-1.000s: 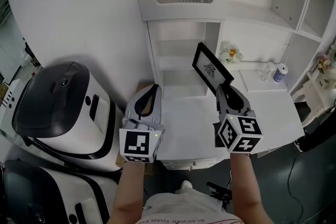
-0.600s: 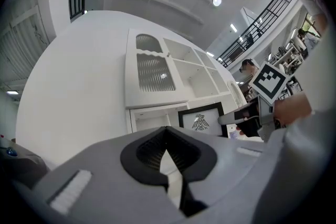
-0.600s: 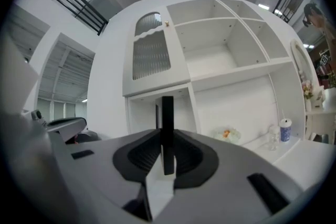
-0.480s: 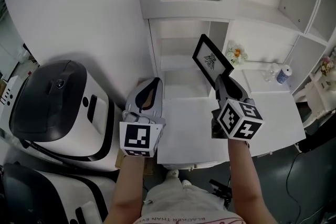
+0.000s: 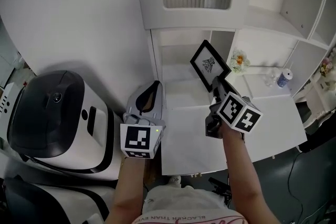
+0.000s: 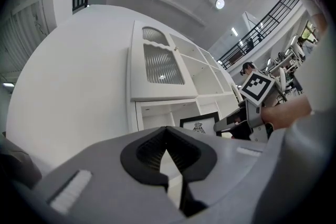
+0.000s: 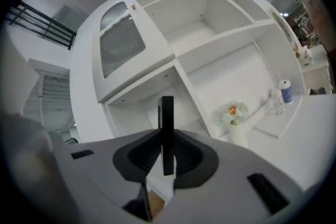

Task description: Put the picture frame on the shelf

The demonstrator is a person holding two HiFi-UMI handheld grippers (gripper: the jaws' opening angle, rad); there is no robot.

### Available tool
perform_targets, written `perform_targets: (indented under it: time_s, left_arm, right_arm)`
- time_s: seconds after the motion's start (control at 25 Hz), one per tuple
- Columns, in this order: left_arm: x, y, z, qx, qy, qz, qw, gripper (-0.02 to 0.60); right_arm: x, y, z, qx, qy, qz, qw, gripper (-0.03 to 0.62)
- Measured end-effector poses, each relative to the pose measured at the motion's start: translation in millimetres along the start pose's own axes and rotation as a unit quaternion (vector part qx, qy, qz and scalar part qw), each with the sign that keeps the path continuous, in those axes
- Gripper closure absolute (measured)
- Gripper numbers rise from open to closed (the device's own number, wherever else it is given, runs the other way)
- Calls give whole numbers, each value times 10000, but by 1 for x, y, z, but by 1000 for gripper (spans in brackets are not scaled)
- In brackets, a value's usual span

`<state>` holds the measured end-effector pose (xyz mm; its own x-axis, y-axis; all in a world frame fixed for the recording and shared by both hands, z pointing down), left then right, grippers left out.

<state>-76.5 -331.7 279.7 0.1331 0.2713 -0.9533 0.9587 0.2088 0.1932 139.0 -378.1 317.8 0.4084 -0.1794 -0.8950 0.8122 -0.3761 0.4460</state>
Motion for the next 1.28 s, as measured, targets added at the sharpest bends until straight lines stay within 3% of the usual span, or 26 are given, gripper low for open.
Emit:
perform_targets:
  time_s: [0.28,0.52,0.84,1.08,1.28]
  left_arm:
    - [-9,-11,18,-67,-23,58,10000,572]
    - [-19,-15,29,-84,-89,35,9999,572]
    - [-29,-22,36,-10,-165,44,9999,572]
    - [-34,-27,36,43,-229,55,9997,572]
    - [-37,-29,33,66,-264,93,9996,572]
  right_arm:
    - [-19,19,36,-188,-1,1136,9934,526]
    - [-34,32,56,-196,121,2159,9761,528]
    - [-55,41,74,-1,361,3545,9344,528]
    - [-77,44,81,42,564,4702,8808,528]
    - [-87,45,85,-15,624,4837,8730,528]
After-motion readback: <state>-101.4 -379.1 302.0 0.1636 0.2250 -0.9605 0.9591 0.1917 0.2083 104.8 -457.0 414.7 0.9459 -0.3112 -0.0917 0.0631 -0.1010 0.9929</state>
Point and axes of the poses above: the fingertips, and each gripper's own axes: z forward along the fingers, y to its right, x out of its top, the point moved 3 cm from there along -z, backward along the fingers, and after that the axes turned 13 degrees about x, right-handed, at the moved point
